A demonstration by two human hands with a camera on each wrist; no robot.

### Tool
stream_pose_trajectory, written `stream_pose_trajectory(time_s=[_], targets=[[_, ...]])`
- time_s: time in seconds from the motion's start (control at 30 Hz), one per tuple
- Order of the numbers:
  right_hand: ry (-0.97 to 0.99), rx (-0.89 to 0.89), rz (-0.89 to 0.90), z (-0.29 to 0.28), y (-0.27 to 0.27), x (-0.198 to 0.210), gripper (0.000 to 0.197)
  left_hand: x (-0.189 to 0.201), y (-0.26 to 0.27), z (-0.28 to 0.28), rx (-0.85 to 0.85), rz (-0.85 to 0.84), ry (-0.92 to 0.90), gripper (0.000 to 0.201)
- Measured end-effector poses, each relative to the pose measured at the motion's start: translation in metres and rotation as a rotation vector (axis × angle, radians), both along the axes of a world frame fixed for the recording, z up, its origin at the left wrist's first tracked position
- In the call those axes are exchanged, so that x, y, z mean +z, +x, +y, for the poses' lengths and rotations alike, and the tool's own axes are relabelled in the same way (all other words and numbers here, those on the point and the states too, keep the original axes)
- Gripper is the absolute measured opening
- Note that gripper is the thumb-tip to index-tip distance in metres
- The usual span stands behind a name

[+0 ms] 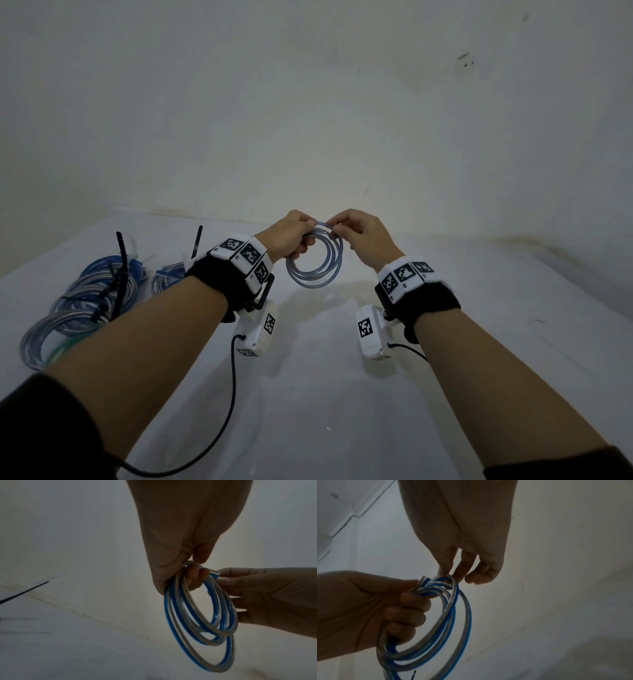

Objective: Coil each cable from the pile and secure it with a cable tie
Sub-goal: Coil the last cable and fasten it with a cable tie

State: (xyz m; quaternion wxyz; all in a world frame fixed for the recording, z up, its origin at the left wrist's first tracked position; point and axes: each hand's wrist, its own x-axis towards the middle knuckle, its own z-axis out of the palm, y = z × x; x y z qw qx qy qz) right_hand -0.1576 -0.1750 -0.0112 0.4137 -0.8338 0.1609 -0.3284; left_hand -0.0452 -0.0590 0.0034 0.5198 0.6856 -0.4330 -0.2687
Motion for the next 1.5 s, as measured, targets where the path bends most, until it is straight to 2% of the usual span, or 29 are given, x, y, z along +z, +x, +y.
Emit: stream_pose_trajectory(time_s=[0.13,0.23,0.37,0.53,0.73,0.87,0.93,1.0,1.07,1.1,1.17,1.23,1.27,1.3,1.37,1.43,1.5], targets=[[0.045,0.027,-0.001,-0.001,-0.005,-0.005,0.023,-0.003,-0.007,-0.004,-0.018,-0.061,-0.018,0.031],[0.099,0.057,-0.033,0.0,-0.015,-0.003,0.017,-0.004,-0.013,-0.011,-0.006,-0.071,-0.022,0.031],[0.29,0.087,-0.052,-0.004,-0.034,0.0,0.018,0.0,-0.028,-0.025,-0.029,-0.102,-0.063,0.03],[0.271,-0.002,-0.17,-0.023,-0.07,0.002,0.008,0.001,-0.064,-0.055,-0.041,-0.03,-0.127,0.007],[0.219,-0.19,-0.211,-0.056,-0.134,0.001,0.007,0.003,-0.123,-0.093,-0.245,0.034,-0.083,0.012],[0.223,-0.29,-0.198,-0.074,-0.177,-0.002,0.01,0.002,-0.163,-0.122,-0.355,0.071,0.035,0.03],[0.265,-0.299,-0.206,-0.083,-0.197,-0.003,0.011,0.002,-0.183,-0.135,-0.387,0.112,0.042,0.034],[0.391,-0.286,-0.211,-0.091,-0.217,-0.003,0.018,0.002,-0.198,-0.146,-0.391,0.094,0.027,0.035],[0.449,-0.398,-0.074,-0.106,-0.237,-0.004,0.033,0.0,-0.208,-0.156,-0.38,0.08,0.017,0.036],[0.391,-0.491,0.083,-0.115,-0.246,-0.007,0.037,-0.002,-0.21,-0.161,-0.368,0.079,0.009,0.036],[0.155,-0.647,0.507,-0.132,-0.263,-0.017,0.033,-0.004,-0.213,-0.168,-0.337,0.077,-0.013,0.036],[-0.035,-0.7,0.888,-0.144,-0.274,-0.025,0.033,-0.006,-0.214,-0.173,-0.315,0.074,-0.037,0.036],[-0.068,-0.689,1.019,-0.15,-0.277,-0.032,0.035,-0.007,-0.213,-0.175,-0.31,0.075,-0.047,0.036],[-0.089,-0.673,1.101,-0.159,-0.28,-0.038,0.036,-0.007,-0.212,-0.177,-0.307,0.075,-0.054,0.036],[-0.093,-0.648,1.196,-0.174,-0.283,-0.051,0.022,-0.007,-0.208,-0.181,-0.295,0.077,-0.061,0.035],[-0.142,-0.623,1.292,-0.192,-0.285,-0.066,0.016,-0.008,-0.204,-0.184,-0.273,0.077,-0.067,0.033],[-0.17,-0.631,1.301,-0.207,-0.285,-0.076,0.015,-0.009,-0.2,-0.186,-0.251,0.074,-0.072,0.03]])
